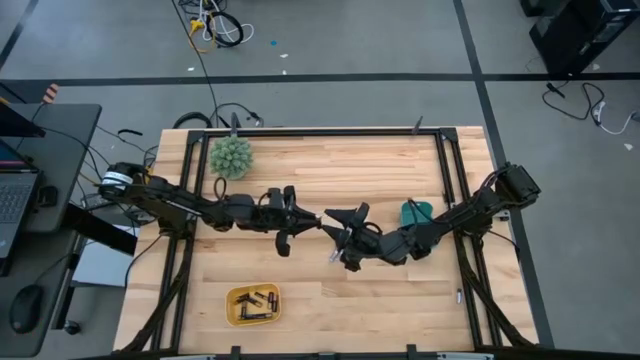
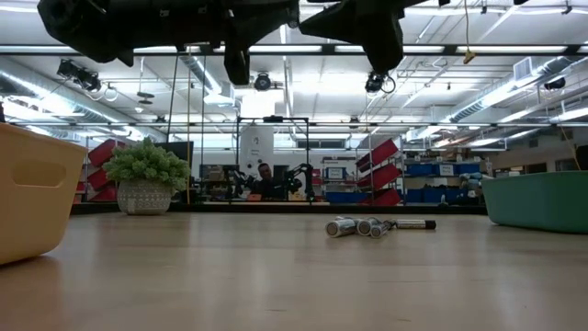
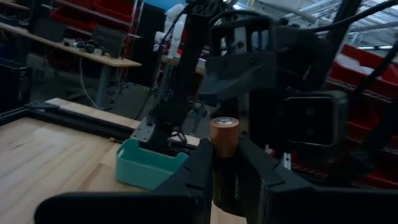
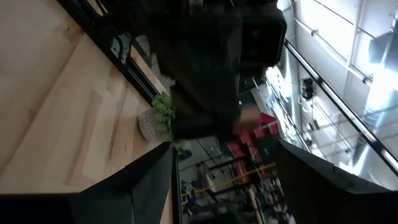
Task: Sort batteries
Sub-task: Put the black battery into the yellow bin, then put the silver battery into the green bin
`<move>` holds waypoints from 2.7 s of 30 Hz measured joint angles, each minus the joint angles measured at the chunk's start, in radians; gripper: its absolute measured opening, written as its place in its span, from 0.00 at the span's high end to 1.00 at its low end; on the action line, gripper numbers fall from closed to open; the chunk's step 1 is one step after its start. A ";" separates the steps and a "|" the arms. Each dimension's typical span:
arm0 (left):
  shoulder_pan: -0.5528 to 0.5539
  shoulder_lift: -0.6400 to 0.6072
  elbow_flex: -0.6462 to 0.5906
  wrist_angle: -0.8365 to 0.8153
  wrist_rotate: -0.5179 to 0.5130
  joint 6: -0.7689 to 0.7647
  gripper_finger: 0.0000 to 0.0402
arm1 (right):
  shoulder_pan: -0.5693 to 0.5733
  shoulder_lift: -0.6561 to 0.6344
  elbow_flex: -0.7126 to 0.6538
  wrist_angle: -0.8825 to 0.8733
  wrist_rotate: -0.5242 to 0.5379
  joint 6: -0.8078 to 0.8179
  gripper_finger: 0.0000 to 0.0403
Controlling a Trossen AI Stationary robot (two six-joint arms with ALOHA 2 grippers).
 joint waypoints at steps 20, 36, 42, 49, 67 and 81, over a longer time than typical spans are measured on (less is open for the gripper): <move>-0.235 -0.247 0.000 -0.738 0.554 -0.367 0.87 | 0.092 0.000 0.000 -0.002 0.267 0.068 0.37; -0.485 -0.282 0.255 -1.576 0.064 -0.658 0.95 | 0.043 0.000 0.000 -0.002 0.187 0.130 0.38; -0.543 -0.236 0.283 -1.591 0.026 -0.542 0.95 | 0.033 0.000 0.000 -0.001 0.186 0.134 0.39; -0.564 -0.127 0.282 -1.578 0.064 -0.480 0.92 | 0.031 0.000 0.000 -0.001 0.186 0.140 0.39; -0.553 -0.107 0.282 -1.574 0.051 -0.474 0.71 | 0.028 0.000 0.000 0.008 0.234 0.147 0.40; -0.434 -0.122 0.282 -1.358 -0.036 -0.040 0.70 | 0.002 -0.006 0.000 0.044 0.465 0.131 0.42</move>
